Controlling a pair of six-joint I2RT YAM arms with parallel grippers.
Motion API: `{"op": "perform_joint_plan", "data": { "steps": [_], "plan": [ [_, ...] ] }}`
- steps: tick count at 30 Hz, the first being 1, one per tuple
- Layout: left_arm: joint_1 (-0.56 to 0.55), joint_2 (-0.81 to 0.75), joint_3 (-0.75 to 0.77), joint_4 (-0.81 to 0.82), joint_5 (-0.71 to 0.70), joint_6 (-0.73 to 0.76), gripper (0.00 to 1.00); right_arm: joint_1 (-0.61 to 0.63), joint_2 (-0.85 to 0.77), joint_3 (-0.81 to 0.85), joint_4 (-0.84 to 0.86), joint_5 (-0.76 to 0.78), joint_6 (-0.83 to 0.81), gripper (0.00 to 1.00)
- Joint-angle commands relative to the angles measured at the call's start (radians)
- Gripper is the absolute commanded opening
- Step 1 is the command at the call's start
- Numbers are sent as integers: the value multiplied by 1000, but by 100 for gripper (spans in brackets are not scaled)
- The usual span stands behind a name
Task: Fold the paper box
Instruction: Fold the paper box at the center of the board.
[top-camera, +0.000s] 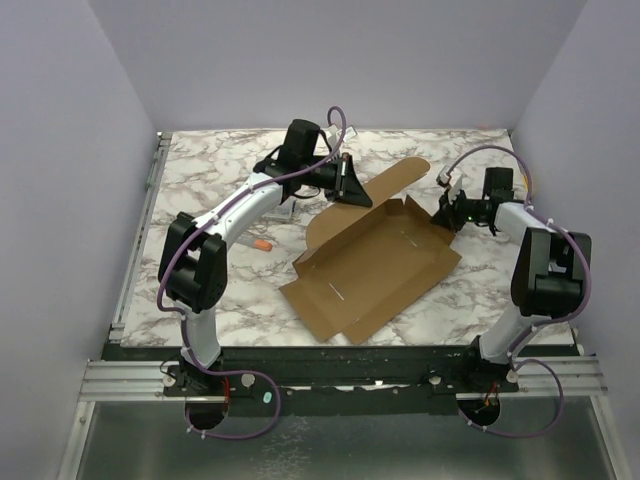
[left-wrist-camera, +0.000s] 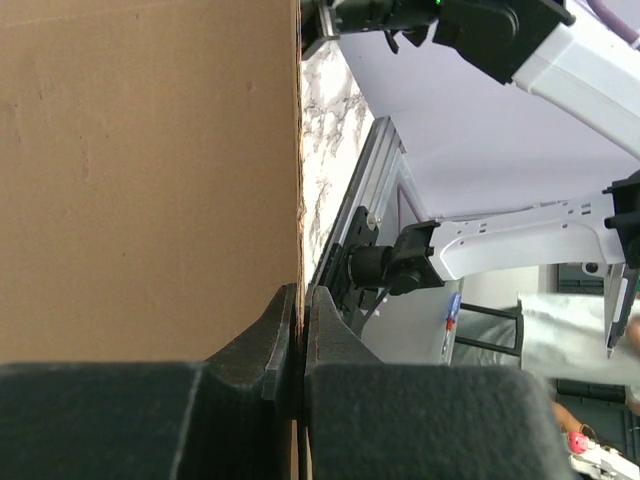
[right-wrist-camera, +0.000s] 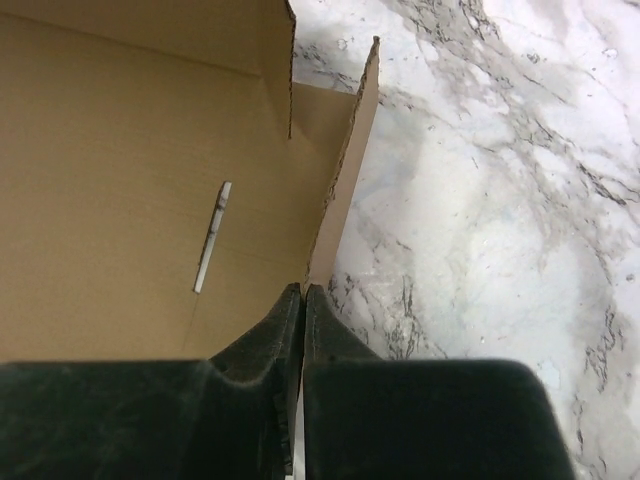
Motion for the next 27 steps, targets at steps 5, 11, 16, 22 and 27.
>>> {"op": "perform_joint_plan", "data": {
  "steps": [5,11,16,22,27],
  "plan": [
    [-6,20,34,-21,-13,9,0,6,-191,-127,134,-63,-56,3],
    [-8,15,66,-21,8,-5,0,12,-221,-142,86,-67,-148,3],
    [-17,6,90,-22,38,-23,0,27,-245,-159,57,-53,-226,3],
    [-22,15,109,-22,40,-35,0,63,-265,-149,-2,-28,-313,3],
    [-21,25,142,-22,28,-44,0,92,-254,-146,-45,27,-366,3]
  ]
}}
